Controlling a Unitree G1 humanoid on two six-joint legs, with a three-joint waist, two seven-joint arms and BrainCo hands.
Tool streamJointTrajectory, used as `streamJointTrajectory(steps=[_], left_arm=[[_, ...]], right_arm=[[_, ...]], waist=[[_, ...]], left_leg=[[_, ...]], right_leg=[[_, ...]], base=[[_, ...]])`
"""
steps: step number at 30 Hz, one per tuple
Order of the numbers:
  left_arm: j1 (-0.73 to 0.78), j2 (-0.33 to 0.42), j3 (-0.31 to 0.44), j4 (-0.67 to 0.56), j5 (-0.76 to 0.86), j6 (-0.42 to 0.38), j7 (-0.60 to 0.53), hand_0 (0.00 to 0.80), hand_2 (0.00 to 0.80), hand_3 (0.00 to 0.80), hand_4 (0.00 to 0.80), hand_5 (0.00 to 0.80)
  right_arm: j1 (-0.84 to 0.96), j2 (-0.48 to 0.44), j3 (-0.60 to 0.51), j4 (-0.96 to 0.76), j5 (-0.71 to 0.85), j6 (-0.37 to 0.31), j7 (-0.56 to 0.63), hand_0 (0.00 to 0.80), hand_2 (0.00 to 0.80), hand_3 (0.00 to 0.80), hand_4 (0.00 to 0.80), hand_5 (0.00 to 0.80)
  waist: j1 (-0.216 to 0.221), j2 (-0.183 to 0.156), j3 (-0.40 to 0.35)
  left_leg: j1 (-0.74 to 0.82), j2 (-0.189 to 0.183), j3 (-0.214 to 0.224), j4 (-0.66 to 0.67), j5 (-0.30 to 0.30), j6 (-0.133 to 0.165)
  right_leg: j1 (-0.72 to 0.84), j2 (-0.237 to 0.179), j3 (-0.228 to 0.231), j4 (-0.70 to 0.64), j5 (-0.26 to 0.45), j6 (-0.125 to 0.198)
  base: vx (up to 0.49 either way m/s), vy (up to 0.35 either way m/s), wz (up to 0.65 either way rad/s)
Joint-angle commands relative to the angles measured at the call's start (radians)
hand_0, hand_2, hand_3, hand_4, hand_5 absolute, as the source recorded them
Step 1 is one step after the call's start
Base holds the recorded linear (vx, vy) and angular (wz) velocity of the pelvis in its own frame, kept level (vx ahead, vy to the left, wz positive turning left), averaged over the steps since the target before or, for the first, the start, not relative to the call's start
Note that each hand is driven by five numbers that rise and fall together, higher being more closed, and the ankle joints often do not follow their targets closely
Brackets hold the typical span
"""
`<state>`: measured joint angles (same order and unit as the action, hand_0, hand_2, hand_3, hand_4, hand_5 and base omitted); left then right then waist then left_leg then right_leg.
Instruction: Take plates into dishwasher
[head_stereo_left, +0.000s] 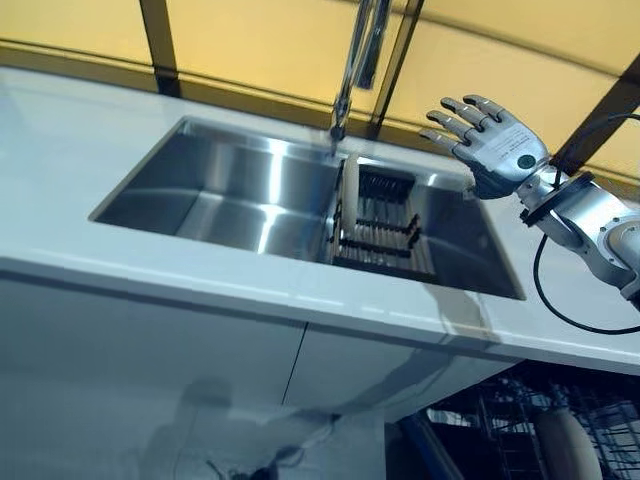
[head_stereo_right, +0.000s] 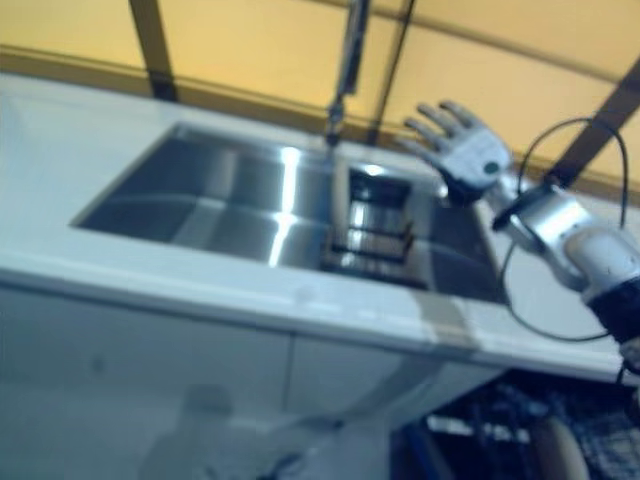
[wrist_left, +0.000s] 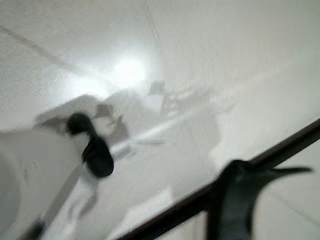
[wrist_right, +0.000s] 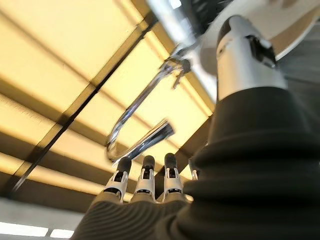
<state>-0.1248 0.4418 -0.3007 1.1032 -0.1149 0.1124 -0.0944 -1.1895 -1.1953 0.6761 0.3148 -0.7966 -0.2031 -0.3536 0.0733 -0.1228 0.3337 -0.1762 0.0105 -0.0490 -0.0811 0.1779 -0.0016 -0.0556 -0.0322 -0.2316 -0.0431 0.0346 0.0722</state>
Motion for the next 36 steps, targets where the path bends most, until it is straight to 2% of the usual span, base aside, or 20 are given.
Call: streamJointTrajectory(steps=[1,5,10,36], left_arm=[[0.005,0.021,-0.004,-0.023,-0.036,-0.015,0.002,0.000,0.000,0.000,0.000,0.000],[0.005,0.019,-0.020,-0.035,-0.046,-0.024,0.016,0.000,0.000,0.000,0.000,0.000],[0.008,0.017,-0.026,-0.044,-0.043,-0.033,0.020,0.000,0.000,0.000,0.000,0.000],[0.018,0.021,-0.023,-0.073,-0.056,-0.077,0.014,0.000,0.000,0.000,0.000,0.000]], right_arm=[[-0.079,-0.046,0.020,-0.009,-0.006,0.054,-0.025,0.000,0.000,0.000,0.000,0.000],[-0.088,-0.042,0.036,-0.005,0.001,0.067,-0.051,0.000,0.000,0.000,0.000,0.000],[-0.104,-0.043,0.051,-0.008,0.008,0.068,-0.051,0.000,0.000,0.000,0.000,0.000],[-0.165,0.009,0.053,-0.069,-0.019,0.176,-0.009,0.000,0.000,0.000,0.000,0.000]], waist=[[0.030,-0.026,0.004],[0.039,-0.025,0.016],[0.045,-0.023,0.021],[0.080,-0.025,0.060]], left_leg=[[0.075,-0.049,0.058,0.008,-0.158,0.049],[0.065,-0.046,0.064,0.008,-0.156,0.042],[0.063,-0.046,0.064,0.008,-0.155,0.038],[0.047,-0.045,0.046,0.002,-0.154,0.032]], right_leg=[[-0.075,-0.027,0.027,0.046,0.062,0.071],[-0.066,-0.030,0.002,0.029,0.060,0.070],[-0.060,-0.033,-0.008,0.022,0.060,0.069],[-0.057,-0.040,-0.029,0.010,0.058,0.071]], base=[[0.010,-0.143,0.04],[0.016,-0.057,0.06],[0.009,-0.005,0.15],[0.004,0.002,0.01]])
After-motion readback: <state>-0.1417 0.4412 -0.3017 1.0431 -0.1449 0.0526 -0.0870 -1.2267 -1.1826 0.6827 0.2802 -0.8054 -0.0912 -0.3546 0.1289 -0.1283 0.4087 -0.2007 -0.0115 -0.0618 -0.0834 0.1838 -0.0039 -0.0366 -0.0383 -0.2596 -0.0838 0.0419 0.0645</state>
